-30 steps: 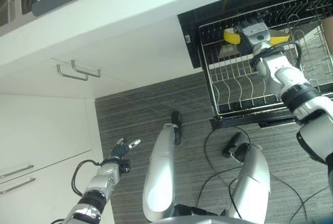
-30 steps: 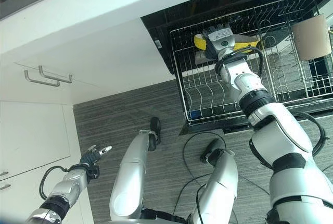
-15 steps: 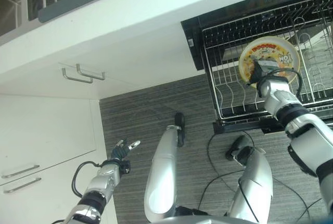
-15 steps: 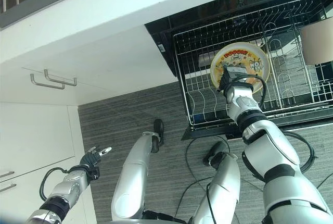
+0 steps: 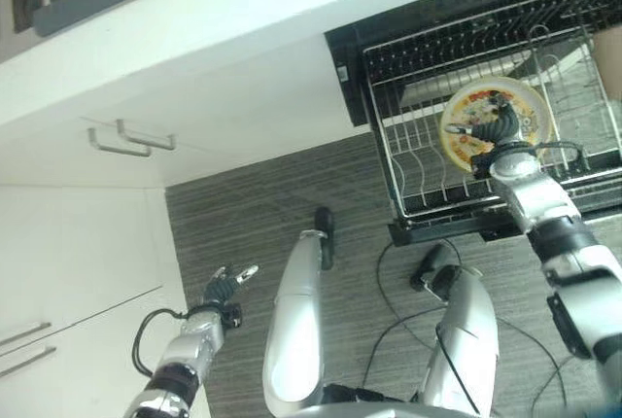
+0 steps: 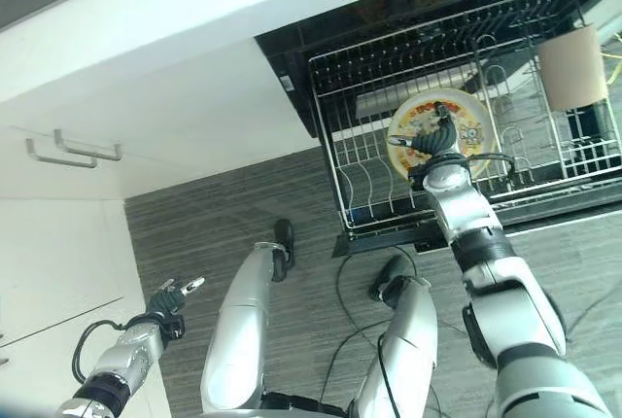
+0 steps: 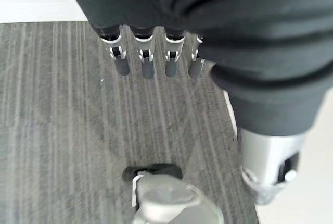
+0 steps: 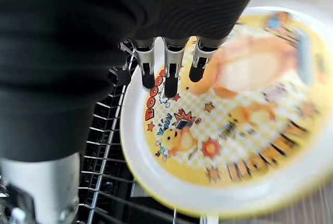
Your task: Place the dishes in the dishwasher.
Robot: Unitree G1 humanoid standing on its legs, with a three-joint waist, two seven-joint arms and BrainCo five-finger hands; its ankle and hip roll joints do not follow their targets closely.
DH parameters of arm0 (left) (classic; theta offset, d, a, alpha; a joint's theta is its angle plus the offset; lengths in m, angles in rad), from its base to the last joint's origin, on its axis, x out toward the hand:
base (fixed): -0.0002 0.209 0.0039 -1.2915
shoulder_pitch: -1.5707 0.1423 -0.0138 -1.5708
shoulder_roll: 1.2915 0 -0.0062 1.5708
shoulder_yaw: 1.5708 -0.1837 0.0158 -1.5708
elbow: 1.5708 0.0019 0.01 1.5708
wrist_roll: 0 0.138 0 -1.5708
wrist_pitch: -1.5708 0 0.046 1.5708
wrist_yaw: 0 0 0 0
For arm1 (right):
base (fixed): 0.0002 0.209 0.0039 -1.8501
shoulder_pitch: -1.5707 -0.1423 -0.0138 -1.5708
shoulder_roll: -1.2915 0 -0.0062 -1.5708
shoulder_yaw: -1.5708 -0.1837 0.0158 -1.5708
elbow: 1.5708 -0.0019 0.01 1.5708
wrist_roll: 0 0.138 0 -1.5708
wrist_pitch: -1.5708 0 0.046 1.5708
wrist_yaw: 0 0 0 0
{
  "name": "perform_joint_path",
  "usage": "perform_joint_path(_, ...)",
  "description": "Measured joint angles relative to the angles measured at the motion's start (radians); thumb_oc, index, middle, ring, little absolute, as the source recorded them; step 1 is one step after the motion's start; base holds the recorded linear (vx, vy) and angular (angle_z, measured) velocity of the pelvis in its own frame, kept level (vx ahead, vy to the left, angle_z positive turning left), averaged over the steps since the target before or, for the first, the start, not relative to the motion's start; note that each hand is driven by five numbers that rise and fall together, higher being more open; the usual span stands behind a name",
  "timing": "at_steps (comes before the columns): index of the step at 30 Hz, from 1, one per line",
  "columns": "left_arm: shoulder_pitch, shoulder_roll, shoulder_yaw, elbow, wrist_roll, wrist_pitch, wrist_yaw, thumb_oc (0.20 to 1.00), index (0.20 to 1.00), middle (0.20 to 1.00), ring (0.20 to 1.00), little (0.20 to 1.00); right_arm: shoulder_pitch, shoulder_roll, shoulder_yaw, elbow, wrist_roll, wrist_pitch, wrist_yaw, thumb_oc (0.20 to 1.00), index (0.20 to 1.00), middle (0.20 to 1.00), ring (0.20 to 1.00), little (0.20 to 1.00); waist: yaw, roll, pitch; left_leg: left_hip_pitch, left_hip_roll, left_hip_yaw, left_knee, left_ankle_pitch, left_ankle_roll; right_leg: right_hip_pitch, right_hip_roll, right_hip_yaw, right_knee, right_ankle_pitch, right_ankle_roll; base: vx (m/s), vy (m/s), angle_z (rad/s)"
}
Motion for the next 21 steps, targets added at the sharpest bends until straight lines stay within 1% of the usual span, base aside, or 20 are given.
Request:
perform_joint_path(1,0.005,-0.011,0.0,-0.001,0.0,0.0,0.004,1.0,1.0,1.0,1.0,1.0,0.02,0.004,-0.003,-0.06,0.014,0.005,0.005,1.0,1.0,1.0,1.0,1.0,-0.007,-0.001,0.0,0.001,0.003,0.001,0.0,-0.001,0.0,0.0,0.001,0.001,-0.002,0.001,0.0,0.03,0.017,-0.1)
perform_joint_path(2,0.012,-0.028,0.013,-0.01,0.002,-0.003,0.01,1.0,1.0,1.0,1.0,1.0,0.077,0.015,-0.024,-0.223,0.015,0.029,0.013,1.0,1.0,1.0,1.0,1.0,-0.018,-0.003,0.002,0.001,0.005,0.0,-0.001,-0.001,-0.001,0.0,0.007,0.0,-0.002,0.001,0.0,0.02,0.017,-0.1)
perform_joint_path(3,0.02,-0.046,0.039,-0.012,0.004,-0.005,0.019,1.0,1.0,1.0,1.0,1.0,0.127,0.022,-0.024,-0.389,0.014,0.033,0.039,1.0,1.0,1.0,1.0,1.0,-0.028,-0.009,0.005,0.001,0.009,0.0,0.001,-0.001,-0.002,-0.001,0.017,0.003,-0.005,0.003,-0.002,0.02,0.014,-0.13)
perform_joint_path(4,0.024,-0.047,0.04,-0.013,0.021,-0.008,0.024,1.0,1.0,1.0,1.0,1.0,0.149,0.026,-0.025,-0.484,0.015,0.034,0.062,1.0,1.0,1.0,1.0,1.0,-0.04,-0.017,0.01,0.002,0.018,0.001,0.001,-0.002,-0.002,0.0,0.02,0.004,-0.008,0.005,-0.004,0.01,0.005,-0.14)
perform_joint_path(5,0.026,-0.051,0.043,-0.014,0.027,-0.013,0.029,1.0,1.0,1.0,1.0,1.0,0.174,0.01,-0.033,-0.588,0.015,0.057,0.094,1.0,1.0,1.0,1.0,1.0,-0.052,-0.022,0.012,0.002,0.023,0.001,0.001,-0.002,-0.002,-0.001,0.028,0.003,-0.009,0.006,-0.005,0.0,-0.008,-0.14)
perform_joint_path(8,0.04,-0.054,0.072,-0.006,0.03,-0.024,0.034,1.0,1.0,1.0,1.0,1.0,0.183,-0.046,-0.035,-0.854,0.012,0.046,0.195,1.0,1.0,1.0,1.0,1.0,-0.078,-0.033,0.017,0.003,0.041,0.002,0.0,-0.002,-0.004,-0.001,0.05,0.005,-0.022,0.014,-0.012,0.0,-0.006,-0.17)
perform_joint_path(9,0.04,-0.055,0.071,-0.001,0.03,-0.028,0.034,1.0,1.0,1.0,1.0,1.0,0.167,-0.05,-0.033,-0.876,0.012,0.022,0.228,1.0,1.0,1.0,1.0,1.0,-0.081,-0.034,0.017,0.006,0.045,0.001,-0.001,-0.002,-0.004,0.0,0.053,0.006,-0.021,0.014,-0.013,0.01,0.009,-0.09)
perform_joint_path(10,0.041,-0.055,0.071,0.0,0.03,-0.033,0.034,1.0,1.0,1.0,1.0,1.0,0.15,-0.06,-0.034,-0.883,0.014,0.018,0.257,1.0,1.0,1.0,1.0,1.0,-0.083,-0.034,0.017,0.009,0.048,0.002,-0.002,-0.001,-0.005,0.0,0.054,0.007,-0.02,0.014,-0.014,0.01,0.016,-0.11)
perform_joint_path(11,0.045,-0.055,0.072,0.013,0.03,-0.04,0.034,1.0,1.0,1.0,1.0,1.0,0.142,-0.098,-0.036,-0.884,0.037,0.011,0.27,1.0,1.0,1.0,1.0,1.0,-0.081,-0.037,0.016,0.021,0.053,0.011,-0.006,-0.001,-0.006,0.004,0.057,0.013,-0.021,0.014,-0.015,0.01,0.016,-0.12)
perform_joint_path(12,0.052,-0.055,0.077,0.02,0.03,-0.041,0.034,1.0,1.0,1.0,1.0,1.0,0.143,-0.115,-0.048,-0.87,0.053,0.004,0.273,1.0,1.0,1.0,1.0,1.0,-0.079,-0.042,0.016,0.035,0.054,0.021,-0.012,-0.001,-0.006,0.011,0.058,0.02,-0.025,0.015,-0.013,0.0,0.003,-0.14)
perform_joint_path(14,0.076,-0.054,0.078,0.027,0.03,-0.049,0.034,1.0,1.0,1.0,1.0,1.0,0.182,-0.135,-0.125,-0.851,0.054,0.0,0.295,1.0,1.0,1.0,1.0,1.0,-0.085,-0.044,0.016,0.058,0.06,0.023,-0.027,0.0,-0.009,0.039,0.07,0.017,-0.055,0.026,-0.012,0.0,-0.015,-0.11)
perform_joint_path(15,0.086,-0.054,0.078,0.029,0.03,-0.048,0.034,1.0,1.0,1.0,1.0,1.0,0.223,-0.161,-0.172,-0.856,0.054,-0.016,0.291,1.0,1.0,1.0,1.0,1.0,-0.087,-0.047,0.016,0.081,0.06,0.027,-0.045,0.003,-0.013,0.062,0.077,0.014,-0.077,0.038,-0.002,-0.01,-0.018,-0.05)
perform_joint_path(16,0.088,-0.053,0.081,0.031,0.03,-0.048,0.035,1.0,1.0,1.0,1.0,1.0,0.247,-0.169,-0.197,-0.854,0.055,-0.021,0.288,1.0,1.0,1.0,1.0,1.0,-0.089,-0.05,0.016,0.095,0.06,0.027,-0.056,0.005,-0.016,0.079,0.08,0.009,-0.092,0.041,-0.002,-0.01,-0.013,-0.05)
perform_joint_path(17,0.089,-0.052,0.081,0.038,0.03,-0.054,0.035,1.0,1.0,1.0,1.0,1.0,0.284,-0.167,-0.225,-0.85,0.06,-0.045,0.286,1.0,1.0,1.0,1.0,1.0,-0.093,-0.055,0.016,0.109,0.063,0.03,-0.065,0.006,-0.017,0.093,0.089,0.006,-0.107,0.049,0.004,-0.02,-0.02,-0.08)
perform_joint_path(18,0.089,-0.055,0.092,0.064,0.03,-0.065,0.035,1.0,1.0,1.0,1.0,1.0,0.336,-0.163,-0.272,-0.848,0.073,-0.087,0.277,1.0,1.0,1.0,1.0,1.0,-0.096,-0.067,0.016,0.131,0.066,0.039,-0.085,0.009,-0.02,0.112,0.093,0.007,-0.129,0.057,0.009,-0.02,-0.024,-0.15)
perform_joint_path(19,0.092,-0.055,0.11,0.1,0.03,-0.067,0.036,1.0,1.0,1.0,1.0,1.0,0.382,-0.164,-0.316,-0.846,0.073,-0.115,0.255,1.0,1.0,1.0,1.0,1.0,-0.111,-0.078,0.015,0.149,0.07,0.046,-0.095,0.01,-0.024,0.129,0.101,0.009,-0.149,0.063,0.01,-0.03,-0.029,-0.2)
perform_joint_path(21,0.092,-0.053,0.118,0.13,0.03,-0.07,0.04,1.0,1.0,1.0,1.0,1.0,0.422,-0.164,-0.379,-0.842,0.074,-0.173,0.211,1.0,1.0,1.0,1.0,1.0,-0.133,-0.089,0.015,0.162,0.075,0.053,-0.107,0.012,-0.027,0.143,0.111,0.01,-0.172,0.075,0.012,-0.05,-0.034,-0.15)
